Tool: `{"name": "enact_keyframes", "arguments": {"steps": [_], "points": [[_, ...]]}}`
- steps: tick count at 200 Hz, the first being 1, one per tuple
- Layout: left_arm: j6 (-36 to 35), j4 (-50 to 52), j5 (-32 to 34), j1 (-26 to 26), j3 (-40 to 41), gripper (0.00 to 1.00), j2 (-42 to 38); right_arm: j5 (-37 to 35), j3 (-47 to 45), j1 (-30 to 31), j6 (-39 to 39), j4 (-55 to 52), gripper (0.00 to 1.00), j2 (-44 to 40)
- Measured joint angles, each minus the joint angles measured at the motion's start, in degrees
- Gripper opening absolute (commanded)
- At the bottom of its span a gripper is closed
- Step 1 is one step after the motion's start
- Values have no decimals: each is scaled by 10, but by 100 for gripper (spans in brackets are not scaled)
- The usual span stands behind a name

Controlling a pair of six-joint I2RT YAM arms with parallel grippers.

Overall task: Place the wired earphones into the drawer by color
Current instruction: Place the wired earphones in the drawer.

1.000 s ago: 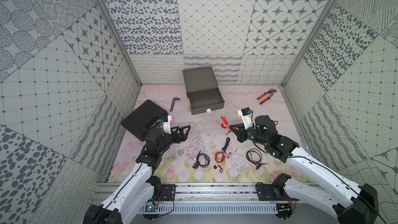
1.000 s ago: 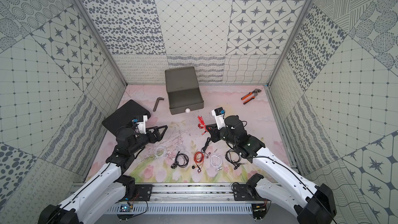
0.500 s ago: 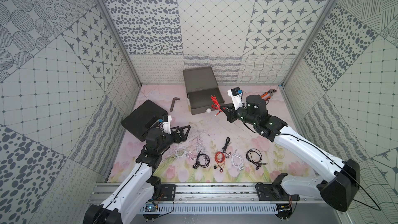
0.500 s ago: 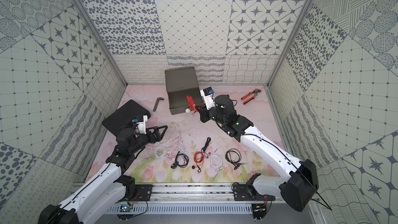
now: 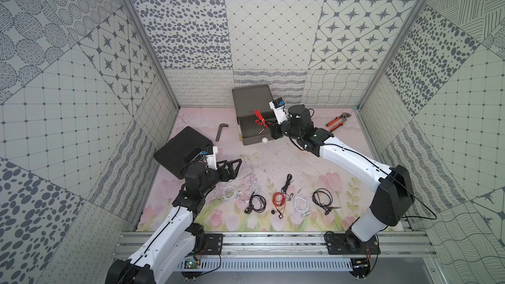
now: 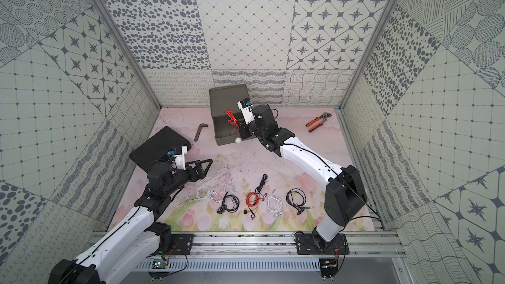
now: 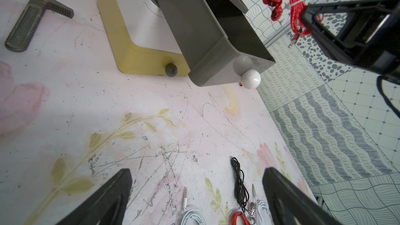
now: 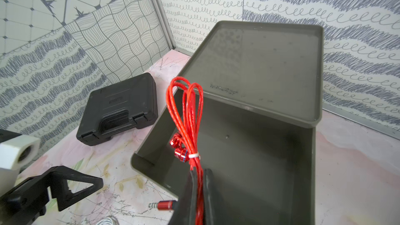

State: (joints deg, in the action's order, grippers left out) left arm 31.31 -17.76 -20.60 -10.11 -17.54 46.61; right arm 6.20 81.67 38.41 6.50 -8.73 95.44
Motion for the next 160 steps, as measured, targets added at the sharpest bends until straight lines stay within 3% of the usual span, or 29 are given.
{"name": "enact_keyframes", "arguments": {"steps": [46, 117, 144, 160], "points": [[0, 0, 1, 0, 0, 99, 0, -8, 42, 4, -17, -1, 0, 68], [0, 1, 3, 0, 0, 99, 1, -12, 60, 9, -25, -9, 1, 99], [-1, 1, 3, 0, 0, 99, 2, -14, 60, 9, -22, -10, 37, 100], [-1, 2, 4, 0, 0, 99, 2, -16, 60, 11, -30, -10, 47, 100]]}}
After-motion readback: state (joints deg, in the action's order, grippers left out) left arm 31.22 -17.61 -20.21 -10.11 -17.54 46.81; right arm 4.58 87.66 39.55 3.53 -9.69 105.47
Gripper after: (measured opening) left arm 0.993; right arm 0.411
